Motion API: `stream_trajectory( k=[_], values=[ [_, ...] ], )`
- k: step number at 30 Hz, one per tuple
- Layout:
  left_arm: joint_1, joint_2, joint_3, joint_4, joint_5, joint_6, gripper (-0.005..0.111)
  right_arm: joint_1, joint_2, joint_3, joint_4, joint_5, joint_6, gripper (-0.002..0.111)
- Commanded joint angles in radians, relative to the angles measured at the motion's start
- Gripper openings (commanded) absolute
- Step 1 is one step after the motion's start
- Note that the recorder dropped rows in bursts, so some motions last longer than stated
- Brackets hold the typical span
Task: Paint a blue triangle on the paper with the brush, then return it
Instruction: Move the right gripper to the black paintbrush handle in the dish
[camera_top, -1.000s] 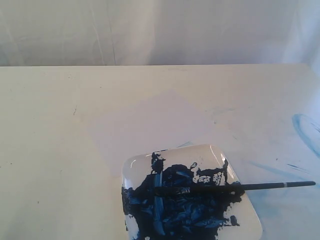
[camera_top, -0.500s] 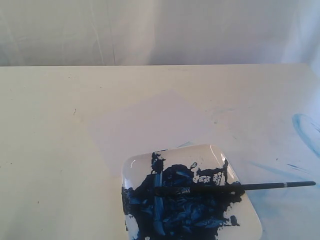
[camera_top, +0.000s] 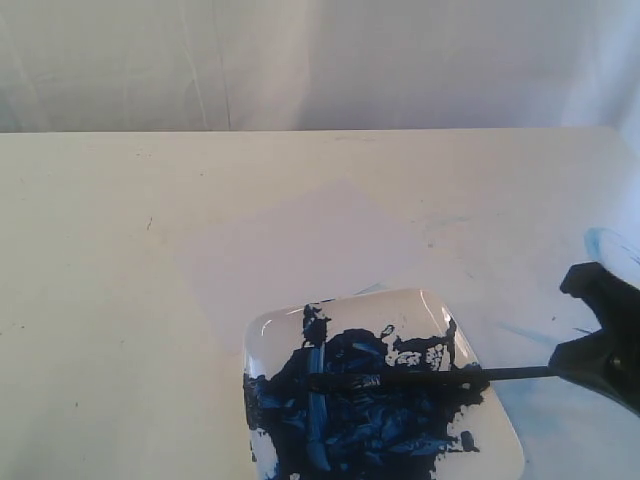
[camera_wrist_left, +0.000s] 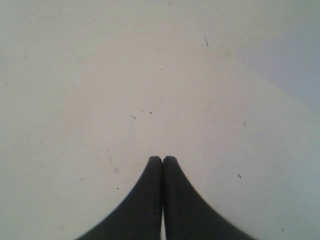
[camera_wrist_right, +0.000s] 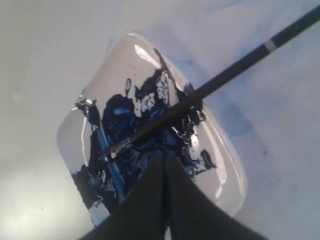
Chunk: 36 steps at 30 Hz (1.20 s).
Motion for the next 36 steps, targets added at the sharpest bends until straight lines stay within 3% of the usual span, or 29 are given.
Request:
stream_trajectory(
  k=[1,10,20,36],
  values=[
    [-0.004,-0.004,0.004,-0.002,0.004,-0.001,0.000,0.001,0.069,0.028,0.007,-0.024,-0.019,0.000],
    [-0.004,-0.004,0.004,-0.002,0.004,-0.001,0.000,0.001,0.174,0.049,0.068,-0.144,0.008,0.001],
    [-0.004,-0.004,0.004,-0.002,0.004,-0.001,0.000,0.001,0.255,0.049,0.098,-0.221,0.008,0.036],
    [-0.004,-0.004,0.004,-0.002,0.004,-0.001,0.000,0.001,0.409,0.047,0.331,-0.273,0.010,0.037]
  ],
)
